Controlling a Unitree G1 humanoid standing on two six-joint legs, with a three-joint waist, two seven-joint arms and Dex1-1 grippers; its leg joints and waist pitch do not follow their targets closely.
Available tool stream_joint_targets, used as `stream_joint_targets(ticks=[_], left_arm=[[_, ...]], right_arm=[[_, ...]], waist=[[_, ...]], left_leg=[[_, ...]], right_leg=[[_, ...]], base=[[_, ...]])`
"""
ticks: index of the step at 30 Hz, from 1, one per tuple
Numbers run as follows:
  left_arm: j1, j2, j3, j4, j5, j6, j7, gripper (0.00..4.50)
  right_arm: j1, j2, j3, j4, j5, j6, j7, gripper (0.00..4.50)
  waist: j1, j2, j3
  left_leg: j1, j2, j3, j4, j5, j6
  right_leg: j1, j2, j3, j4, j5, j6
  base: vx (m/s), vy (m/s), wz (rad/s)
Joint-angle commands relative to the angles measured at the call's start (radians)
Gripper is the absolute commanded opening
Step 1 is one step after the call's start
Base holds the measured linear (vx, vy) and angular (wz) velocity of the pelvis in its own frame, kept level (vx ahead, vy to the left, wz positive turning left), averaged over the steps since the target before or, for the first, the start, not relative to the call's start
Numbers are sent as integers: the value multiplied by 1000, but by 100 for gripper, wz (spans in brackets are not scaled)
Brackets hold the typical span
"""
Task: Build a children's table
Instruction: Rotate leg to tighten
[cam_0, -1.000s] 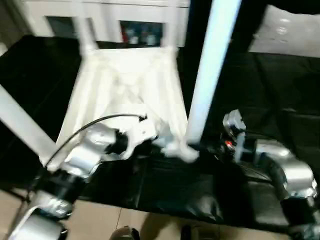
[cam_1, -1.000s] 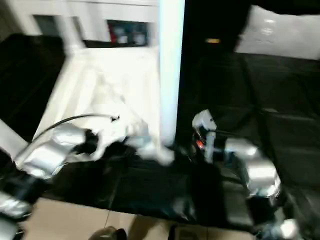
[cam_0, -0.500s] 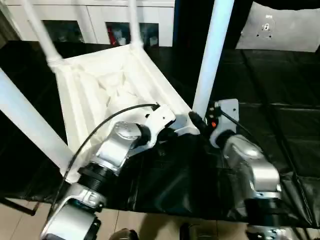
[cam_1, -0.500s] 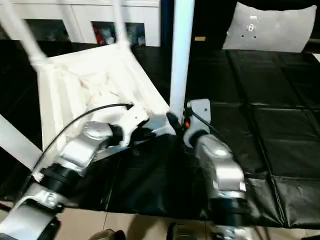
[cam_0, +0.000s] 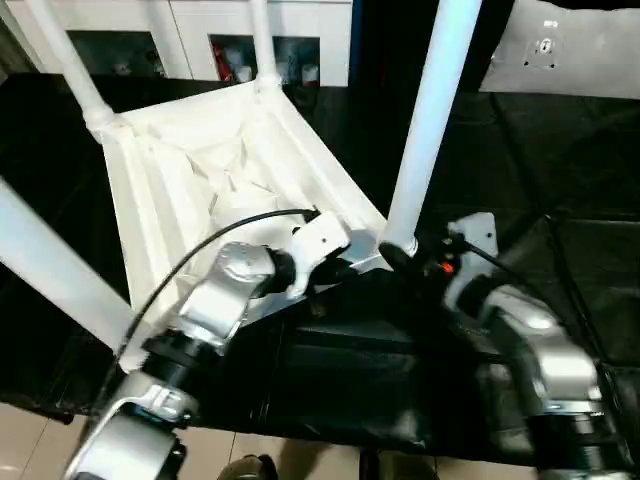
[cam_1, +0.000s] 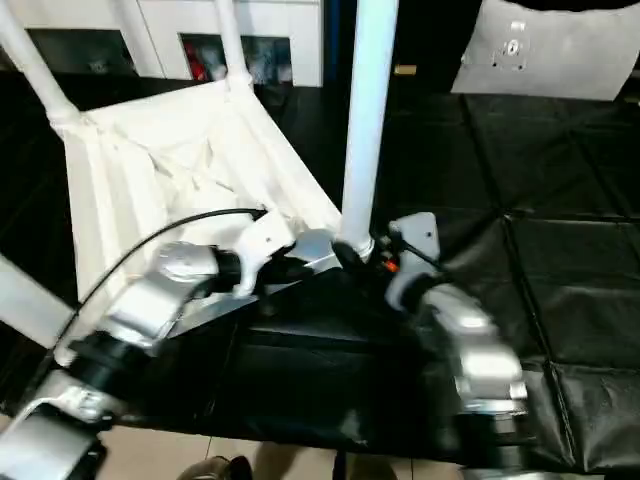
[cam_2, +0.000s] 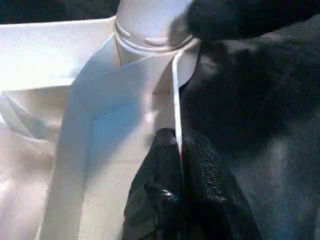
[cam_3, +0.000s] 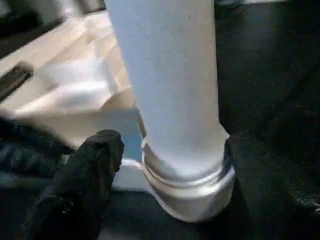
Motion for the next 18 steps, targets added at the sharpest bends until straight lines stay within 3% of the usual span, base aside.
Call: stream_joint_targets(ticks=[1,2,5,8,12,13,15,18], left_arm=[[14,31,-22,-25,-10,-33,-69,0],[19,52,-30,-25,-15,-63,-105,0],[28,95,-48,-28,-27,-124,-177,0],[45,135,-63,-47,-46,-159,-259,0],[56,166,-81,-65,-63,-180,-327,0],[59,179,-90,-71,-67,-191,-353,0],[60,187,-96,-74,-69,-202,-371,0],[62,207,-108,-79,-74,-236,-420,0]], right_arm=[[-4,-47,-1,4,18,-42,98,408],[-9,-89,6,10,27,-54,161,430],[-11,-156,26,6,61,-97,310,430],[-27,-203,62,23,80,-121,435,430],[-59,-229,100,67,87,-129,524,415],[-77,-234,116,91,85,-128,554,415],[-88,-237,126,109,83,-129,575,402],[-125,-243,160,154,74,-111,631,380]], waist=[[8,-11,-83],[12,-11,-83],[17,-11,-82],[23,-16,-86],[38,-12,-88],[42,-19,-90],[48,-16,-89],[58,-23,-86]], left_leg=[[1,59,-20,-47,-7,198],[3,60,-20,-48,-24,192],[9,64,-20,-50,-68,172],[11,65,-20,-50,-64,165],[14,68,-17,-47,-32,167],[13,68,-16,-45,-24,171],[13,68,-15,-44,-31,167],[12,67,-13,-44,-42,155]], right_leg=[[78,-93,54,-48,-49,-274],[78,-92,52,-51,-91,-269],[75,-91,52,-57,-168,-258],[75,-90,52,-55,-176,-255],[70,-90,54,-46,-142,-266],[70,-89,54,-43,-133,-269],[69,-90,53,-43,-155,-267],[66,-90,55,-46,-195,-252]], base=[[0,0,0],[0,0,0],[0,0,0],[0,0,0],[0,0,0],[0,0,0],[0,0,0],[0,0,0]])
